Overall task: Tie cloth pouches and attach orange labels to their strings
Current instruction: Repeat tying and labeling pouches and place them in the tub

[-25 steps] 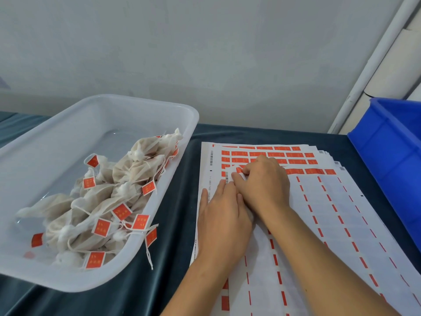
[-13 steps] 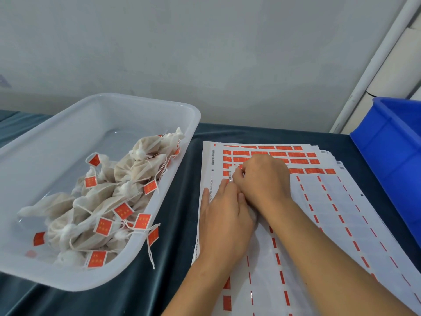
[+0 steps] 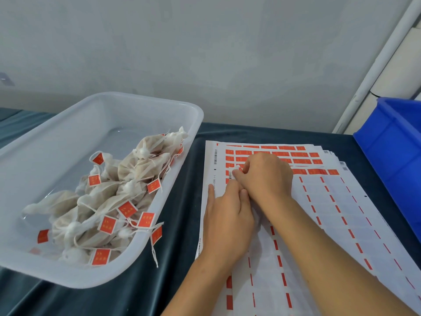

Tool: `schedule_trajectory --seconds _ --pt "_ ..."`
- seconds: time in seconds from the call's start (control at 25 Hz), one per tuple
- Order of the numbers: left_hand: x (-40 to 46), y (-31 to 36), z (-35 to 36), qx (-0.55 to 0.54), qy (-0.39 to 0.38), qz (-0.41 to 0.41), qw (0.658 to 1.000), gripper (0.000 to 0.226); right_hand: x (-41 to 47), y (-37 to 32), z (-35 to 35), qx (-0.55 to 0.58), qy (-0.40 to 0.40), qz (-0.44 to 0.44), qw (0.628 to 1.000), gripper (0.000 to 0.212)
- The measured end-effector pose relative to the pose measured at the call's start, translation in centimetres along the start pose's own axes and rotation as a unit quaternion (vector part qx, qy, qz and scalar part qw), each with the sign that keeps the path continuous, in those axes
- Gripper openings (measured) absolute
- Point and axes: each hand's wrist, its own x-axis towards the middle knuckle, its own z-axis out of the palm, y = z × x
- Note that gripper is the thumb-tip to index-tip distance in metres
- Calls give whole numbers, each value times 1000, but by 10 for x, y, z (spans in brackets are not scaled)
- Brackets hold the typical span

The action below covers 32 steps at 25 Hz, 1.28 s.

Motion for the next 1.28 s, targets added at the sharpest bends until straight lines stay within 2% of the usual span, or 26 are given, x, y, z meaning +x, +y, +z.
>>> schedule_trajectory --seconds 0.56,1.08,1.28 --pt "1 0 5 18 -19 11 1000 24 1 6 -4 33 -12 7 999 26" --pt "1 1 5 9 -7 -5 1000 31 7 24 0 181 -80 82 977 26" --pt "1 2 4 11 -11 5 1000 30 2 24 0 136 -59 49 988 29"
